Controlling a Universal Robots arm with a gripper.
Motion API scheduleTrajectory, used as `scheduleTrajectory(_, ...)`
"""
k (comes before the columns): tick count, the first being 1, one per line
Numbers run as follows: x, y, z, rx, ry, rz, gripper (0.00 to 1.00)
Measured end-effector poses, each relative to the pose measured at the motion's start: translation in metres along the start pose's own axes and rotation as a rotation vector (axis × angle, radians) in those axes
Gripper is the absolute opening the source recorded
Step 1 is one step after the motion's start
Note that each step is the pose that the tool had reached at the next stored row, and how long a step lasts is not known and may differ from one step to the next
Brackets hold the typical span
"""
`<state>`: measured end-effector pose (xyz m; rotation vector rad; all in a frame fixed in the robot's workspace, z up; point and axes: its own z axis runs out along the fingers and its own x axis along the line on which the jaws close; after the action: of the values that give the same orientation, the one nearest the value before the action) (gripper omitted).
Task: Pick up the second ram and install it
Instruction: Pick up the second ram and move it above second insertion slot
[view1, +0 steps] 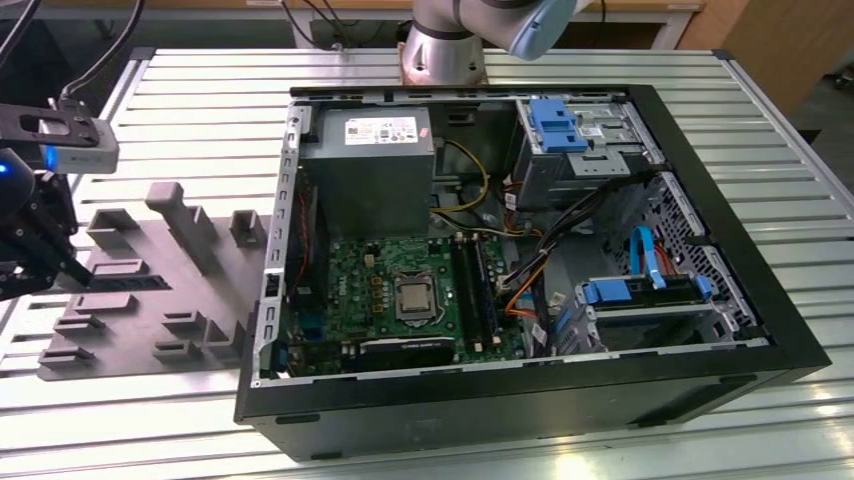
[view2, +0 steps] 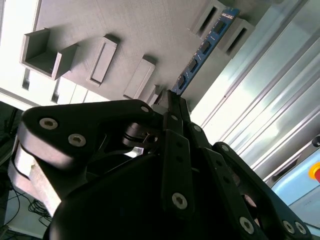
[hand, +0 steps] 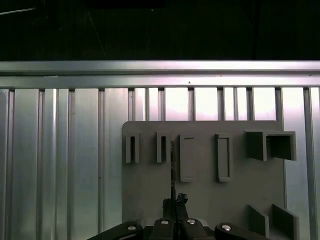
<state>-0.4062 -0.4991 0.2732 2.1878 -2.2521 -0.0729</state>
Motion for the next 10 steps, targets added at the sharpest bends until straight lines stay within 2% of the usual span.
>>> scheduleTrajectory(10,-0.0001,0.0001,-0.0042,0.0004,-0.0014,0.000,0.12)
